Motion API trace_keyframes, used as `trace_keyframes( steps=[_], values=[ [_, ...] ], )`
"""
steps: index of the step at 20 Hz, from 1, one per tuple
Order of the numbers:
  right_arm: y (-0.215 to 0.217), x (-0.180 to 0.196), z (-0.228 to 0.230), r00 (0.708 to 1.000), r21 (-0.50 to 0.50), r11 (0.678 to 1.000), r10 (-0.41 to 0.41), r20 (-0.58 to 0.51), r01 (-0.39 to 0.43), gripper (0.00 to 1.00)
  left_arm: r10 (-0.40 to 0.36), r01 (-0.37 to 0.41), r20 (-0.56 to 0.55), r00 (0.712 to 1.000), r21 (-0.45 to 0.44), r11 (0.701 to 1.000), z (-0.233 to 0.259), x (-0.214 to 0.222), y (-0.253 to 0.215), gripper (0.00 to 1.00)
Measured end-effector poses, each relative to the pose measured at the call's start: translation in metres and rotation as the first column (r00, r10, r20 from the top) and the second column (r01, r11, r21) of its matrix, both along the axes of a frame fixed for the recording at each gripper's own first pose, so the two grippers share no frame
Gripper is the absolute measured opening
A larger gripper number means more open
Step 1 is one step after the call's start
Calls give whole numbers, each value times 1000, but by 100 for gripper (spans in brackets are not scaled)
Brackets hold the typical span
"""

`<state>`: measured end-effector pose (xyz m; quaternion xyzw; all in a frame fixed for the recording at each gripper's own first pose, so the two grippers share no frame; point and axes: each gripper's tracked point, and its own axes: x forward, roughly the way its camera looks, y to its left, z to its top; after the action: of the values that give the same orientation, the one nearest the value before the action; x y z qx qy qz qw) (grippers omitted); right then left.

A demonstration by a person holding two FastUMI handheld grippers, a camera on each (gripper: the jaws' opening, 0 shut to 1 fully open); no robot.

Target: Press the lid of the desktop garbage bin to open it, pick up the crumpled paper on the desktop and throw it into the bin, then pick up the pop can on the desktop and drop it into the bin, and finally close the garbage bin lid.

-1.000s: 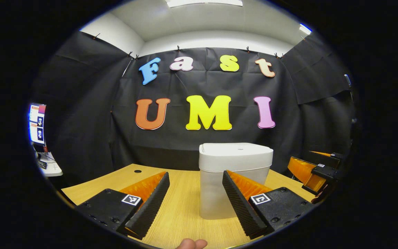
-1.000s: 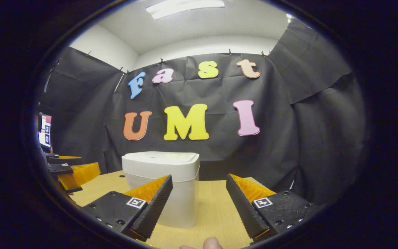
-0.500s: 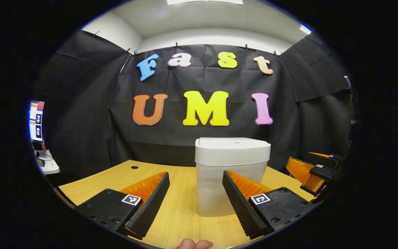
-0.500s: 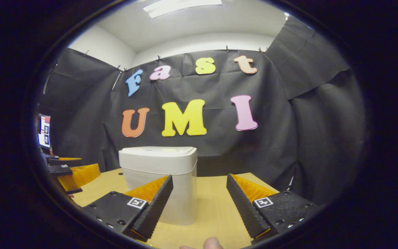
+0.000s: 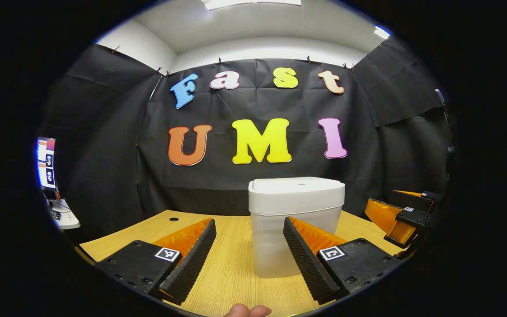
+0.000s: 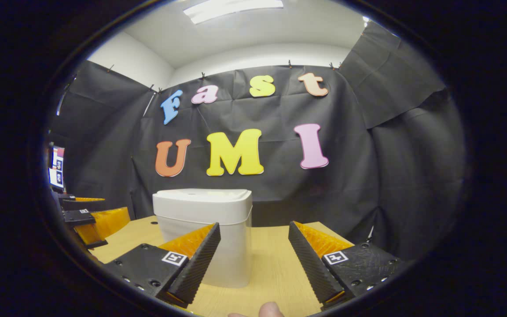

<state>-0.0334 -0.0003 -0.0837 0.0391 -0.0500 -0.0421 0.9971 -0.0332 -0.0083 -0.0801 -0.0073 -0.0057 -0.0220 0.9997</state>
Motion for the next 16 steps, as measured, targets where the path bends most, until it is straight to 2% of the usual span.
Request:
trace_keyframes(
  steps=[16],
  values=[
    [5, 0, -8, 1000, -29, 1000, -2, -21, 1, 96, -24, 24, -10, 1000, 16, 1000, -1, 4, -10, 99]
  ],
)
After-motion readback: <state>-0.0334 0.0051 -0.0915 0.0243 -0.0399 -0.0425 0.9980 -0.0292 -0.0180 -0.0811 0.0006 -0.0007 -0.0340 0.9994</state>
